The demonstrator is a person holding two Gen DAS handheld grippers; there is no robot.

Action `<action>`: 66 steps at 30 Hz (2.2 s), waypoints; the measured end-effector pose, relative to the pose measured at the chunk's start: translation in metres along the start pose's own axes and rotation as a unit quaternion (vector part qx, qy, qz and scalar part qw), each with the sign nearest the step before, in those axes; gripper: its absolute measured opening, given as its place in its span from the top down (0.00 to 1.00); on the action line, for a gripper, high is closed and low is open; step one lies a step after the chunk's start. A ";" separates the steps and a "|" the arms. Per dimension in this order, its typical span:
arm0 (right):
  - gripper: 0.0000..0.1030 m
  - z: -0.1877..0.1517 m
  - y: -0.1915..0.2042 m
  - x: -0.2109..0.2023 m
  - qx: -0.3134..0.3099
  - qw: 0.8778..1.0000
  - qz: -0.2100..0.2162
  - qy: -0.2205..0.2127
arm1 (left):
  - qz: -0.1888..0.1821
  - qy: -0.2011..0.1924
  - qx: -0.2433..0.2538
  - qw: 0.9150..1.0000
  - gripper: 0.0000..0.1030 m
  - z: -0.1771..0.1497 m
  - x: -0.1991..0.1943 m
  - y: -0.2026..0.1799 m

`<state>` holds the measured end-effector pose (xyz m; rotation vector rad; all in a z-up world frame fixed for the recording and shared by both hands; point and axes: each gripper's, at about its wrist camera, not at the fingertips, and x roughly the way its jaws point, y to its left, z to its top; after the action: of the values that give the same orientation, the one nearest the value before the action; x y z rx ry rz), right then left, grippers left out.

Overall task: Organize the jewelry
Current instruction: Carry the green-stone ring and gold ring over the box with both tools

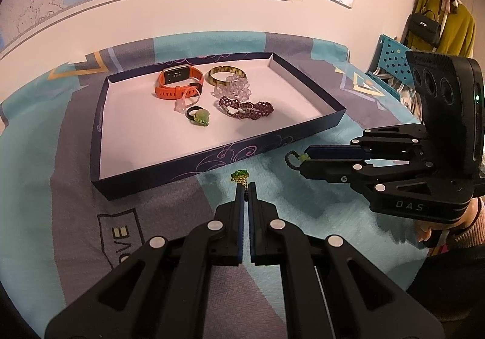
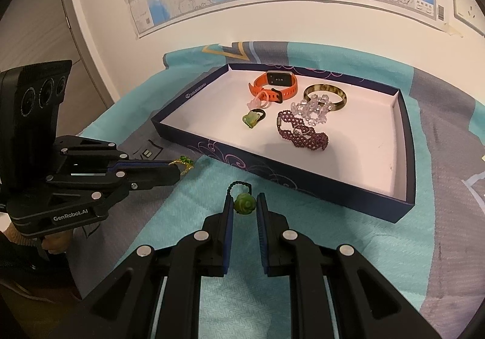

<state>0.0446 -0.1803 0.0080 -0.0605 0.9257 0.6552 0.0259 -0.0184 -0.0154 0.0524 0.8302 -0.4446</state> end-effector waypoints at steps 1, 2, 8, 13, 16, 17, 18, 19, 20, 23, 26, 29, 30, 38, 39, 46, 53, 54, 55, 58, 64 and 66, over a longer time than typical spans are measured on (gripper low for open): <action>0.87 0.000 0.000 0.000 0.000 1.000 0.000 -0.001 | 0.000 0.000 0.000 1.000 0.97 0.000 0.000 0.000; 0.87 0.000 0.000 -0.001 0.000 1.000 0.000 -0.002 | 0.000 -0.001 0.000 1.000 0.97 0.000 0.000 0.000; 0.87 0.001 0.000 -0.002 0.000 1.000 -0.001 -0.005 | -0.002 -0.003 0.001 1.000 0.97 0.001 -0.002 -0.002; 0.87 0.002 0.000 -0.002 0.001 1.000 -0.001 -0.007 | -0.002 -0.005 0.000 1.000 0.97 0.001 -0.002 -0.002; 0.87 0.002 0.000 -0.003 0.001 1.000 -0.002 -0.008 | -0.002 -0.007 -0.002 1.000 0.97 0.002 -0.003 -0.001; 0.87 0.003 0.000 -0.003 0.002 1.000 -0.001 -0.009 | -0.002 -0.008 -0.002 1.000 0.97 0.002 -0.004 -0.001; 0.87 0.003 0.000 -0.004 0.002 1.000 -0.001 -0.010 | -0.002 -0.009 -0.003 1.000 0.97 0.003 -0.004 -0.001; 0.87 0.003 0.000 -0.004 0.001 1.000 -0.002 -0.010 | -0.002 -0.010 -0.003 1.000 0.97 0.003 -0.005 -0.001; 0.87 0.003 0.000 -0.004 0.001 1.000 -0.002 -0.011 | -0.002 -0.011 -0.003 1.000 0.97 0.004 -0.005 -0.001; 0.87 0.003 0.000 -0.005 0.001 1.000 -0.002 -0.013 | -0.002 -0.014 -0.004 1.000 0.97 0.005 -0.006 0.000; 0.87 0.004 0.000 -0.006 0.000 1.000 -0.003 -0.015 | -0.001 -0.016 -0.005 1.000 0.97 0.006 -0.007 0.000; 0.87 0.005 -0.001 -0.007 0.000 1.000 -0.003 -0.017 | 0.000 -0.018 -0.007 1.000 0.97 0.008 -0.007 0.001; 0.87 0.006 -0.001 -0.007 0.001 1.000 -0.003 -0.018 | 0.000 -0.018 -0.007 1.000 0.97 0.008 -0.007 0.001; 0.87 0.011 -0.004 -0.009 0.002 1.000 -0.003 -0.026 | 0.001 -0.025 -0.007 1.000 0.97 0.012 -0.009 0.003; 0.87 0.012 -0.005 -0.009 0.003 1.000 -0.002 -0.027 | 0.001 -0.026 -0.007 1.000 0.97 0.013 -0.010 0.003; 0.87 0.015 -0.006 -0.010 0.001 1.000 -0.005 -0.031 | -0.001 -0.029 -0.005 1.000 0.97 0.014 -0.009 0.002; 0.87 0.015 -0.006 -0.010 0.001 1.000 -0.005 -0.031 | -0.006 -0.030 -0.006 1.000 0.97 0.014 -0.011 0.002; 0.87 0.015 -0.006 -0.010 0.002 1.000 -0.004 -0.031 | -0.005 -0.030 -0.006 1.000 0.97 0.014 -0.011 0.002; 0.87 0.015 -0.006 -0.010 0.002 1.000 -0.004 -0.031 | -0.004 -0.030 -0.006 1.000 0.97 0.013 -0.011 0.002; 0.87 0.015 -0.005 -0.010 0.001 0.999 -0.004 -0.032 | -0.004 -0.031 -0.007 0.999 0.97 0.014 -0.012 0.003; 0.87 0.017 -0.007 -0.009 0.003 0.999 -0.003 -0.035 | -0.001 -0.036 -0.006 0.999 0.97 0.017 -0.014 0.003; 0.87 0.018 -0.007 -0.010 0.001 0.999 -0.004 -0.036 | 0.000 -0.038 -0.005 0.999 0.97 0.018 -0.015 0.003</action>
<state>0.0576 -0.1848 0.0251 -0.0382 0.8568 0.6441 0.0311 -0.0145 0.0076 0.0260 0.7572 -0.4395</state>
